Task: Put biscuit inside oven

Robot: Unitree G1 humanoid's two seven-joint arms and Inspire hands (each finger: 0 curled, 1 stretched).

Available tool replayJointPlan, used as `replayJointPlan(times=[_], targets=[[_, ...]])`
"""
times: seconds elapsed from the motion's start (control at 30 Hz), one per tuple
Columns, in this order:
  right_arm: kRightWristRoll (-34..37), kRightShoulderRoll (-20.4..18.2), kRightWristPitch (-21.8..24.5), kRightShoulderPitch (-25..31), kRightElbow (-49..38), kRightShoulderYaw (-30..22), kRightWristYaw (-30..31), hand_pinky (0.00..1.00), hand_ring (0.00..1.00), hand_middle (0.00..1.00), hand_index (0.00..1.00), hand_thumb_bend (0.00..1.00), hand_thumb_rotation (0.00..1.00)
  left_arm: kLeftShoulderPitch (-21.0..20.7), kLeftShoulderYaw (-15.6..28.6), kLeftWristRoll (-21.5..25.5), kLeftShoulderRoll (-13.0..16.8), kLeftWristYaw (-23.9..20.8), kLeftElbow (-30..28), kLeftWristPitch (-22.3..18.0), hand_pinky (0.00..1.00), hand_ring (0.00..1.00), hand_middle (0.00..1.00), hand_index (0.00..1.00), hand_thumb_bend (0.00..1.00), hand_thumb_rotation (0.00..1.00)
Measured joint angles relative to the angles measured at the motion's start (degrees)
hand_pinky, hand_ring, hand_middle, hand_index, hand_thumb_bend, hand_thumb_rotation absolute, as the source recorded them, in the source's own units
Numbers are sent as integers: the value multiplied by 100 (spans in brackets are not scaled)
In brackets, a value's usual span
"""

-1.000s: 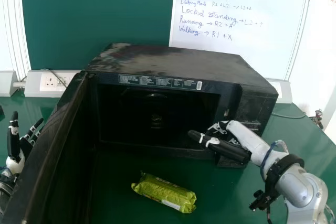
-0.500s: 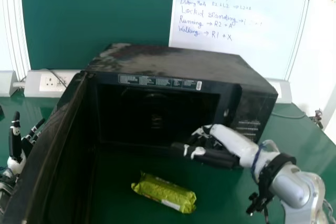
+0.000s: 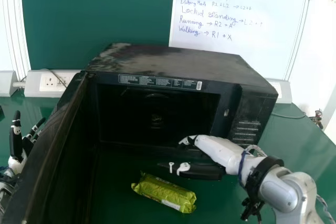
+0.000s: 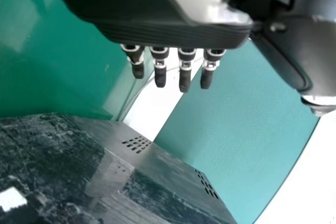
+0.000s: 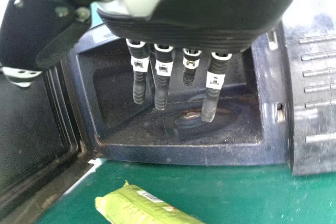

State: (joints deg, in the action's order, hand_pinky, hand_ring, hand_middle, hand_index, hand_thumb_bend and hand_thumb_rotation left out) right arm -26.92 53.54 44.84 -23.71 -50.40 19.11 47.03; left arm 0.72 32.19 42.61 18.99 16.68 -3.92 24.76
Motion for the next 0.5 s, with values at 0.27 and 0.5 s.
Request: replayJointPlan(times=[0.27, 0.5], targets=[[-633, -241, 187, -110, -11, 413, 264, 79, 87, 88, 90, 99, 26, 12, -1, -27, -9, 7, -16, 0, 66, 72, 75, 74, 69, 0], [-1128, -424, 199, -155, 6, 620, 553, 88, 92, 92, 93, 100, 24, 12, 0, -17, -16, -8, -21, 5, 66, 72, 75, 75, 68, 0]])
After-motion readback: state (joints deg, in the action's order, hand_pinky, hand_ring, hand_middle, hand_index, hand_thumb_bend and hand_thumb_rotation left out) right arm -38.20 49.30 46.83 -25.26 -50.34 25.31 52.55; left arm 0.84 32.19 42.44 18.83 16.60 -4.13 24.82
